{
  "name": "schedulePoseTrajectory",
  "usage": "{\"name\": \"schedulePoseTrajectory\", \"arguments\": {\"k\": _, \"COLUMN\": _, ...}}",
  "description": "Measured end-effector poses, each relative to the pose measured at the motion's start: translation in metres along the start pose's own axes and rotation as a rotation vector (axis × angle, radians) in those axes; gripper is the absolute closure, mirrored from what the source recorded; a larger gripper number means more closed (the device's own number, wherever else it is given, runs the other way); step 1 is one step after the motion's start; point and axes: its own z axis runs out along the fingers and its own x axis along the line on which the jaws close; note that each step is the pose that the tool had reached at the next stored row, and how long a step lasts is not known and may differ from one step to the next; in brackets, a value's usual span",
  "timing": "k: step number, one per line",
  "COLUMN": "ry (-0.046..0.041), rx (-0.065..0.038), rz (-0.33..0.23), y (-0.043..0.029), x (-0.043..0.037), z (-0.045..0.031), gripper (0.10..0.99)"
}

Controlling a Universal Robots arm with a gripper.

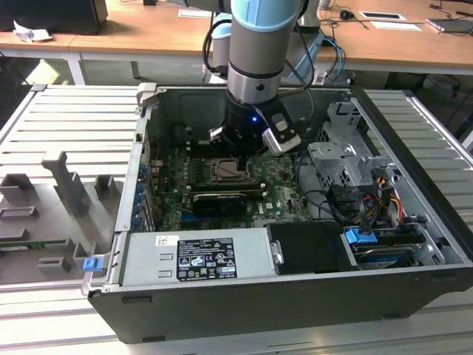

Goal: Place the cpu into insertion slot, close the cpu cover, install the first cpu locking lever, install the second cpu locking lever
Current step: 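Install the second cpu locking lever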

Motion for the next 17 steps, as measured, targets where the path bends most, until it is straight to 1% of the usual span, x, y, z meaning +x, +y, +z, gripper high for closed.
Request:
{"name": "schedulePoseTrajectory", "arguments": {"k": 1, "ry": -0.0012, "rx": -0.024, "rz": 0.000, "y": -0.0028, "x": 0.0002, "z": 0.0004, "gripper": 0.980}}
{"name": "schedulePoseTrajectory", "arguments": {"k": 2, "ry": -0.0016, "rx": -0.029, "rz": 0.000, "y": -0.0041, "x": 0.0004, "z": 0.0010, "gripper": 0.980}}
{"name": "schedulePoseTrajectory", "arguments": {"k": 8, "ry": -0.0016, "rx": -0.029, "rz": 0.000, "y": -0.0094, "x": 0.0011, "z": 0.0008, "gripper": 0.980}}
{"name": "schedulePoseTrajectory", "arguments": {"k": 13, "ry": -0.0016, "rx": -0.029, "rz": 0.000, "y": -0.0184, "x": 0.0039, "z": -0.0001, "gripper": 0.980}}
{"name": "schedulePoseTrajectory", "arguments": {"k": 15, "ry": -0.0016, "rx": -0.030, "rz": 0.000, "y": -0.0204, "x": 0.0064, "z": -0.0002, "gripper": 0.980}}
{"name": "schedulePoseTrajectory", "arguments": {"k": 16, "ry": -0.0017, "rx": -0.032, "rz": 0.000, "y": -0.0204, "x": 0.0100, "z": -0.0001, "gripper": 0.980}}
{"name": "schedulePoseTrajectory", "arguments": {"k": 17, "ry": -0.0019, "rx": -0.036, "rz": 0.000, "y": -0.0202, "x": 0.0154, "z": 0.0000, "gripper": 0.980}}
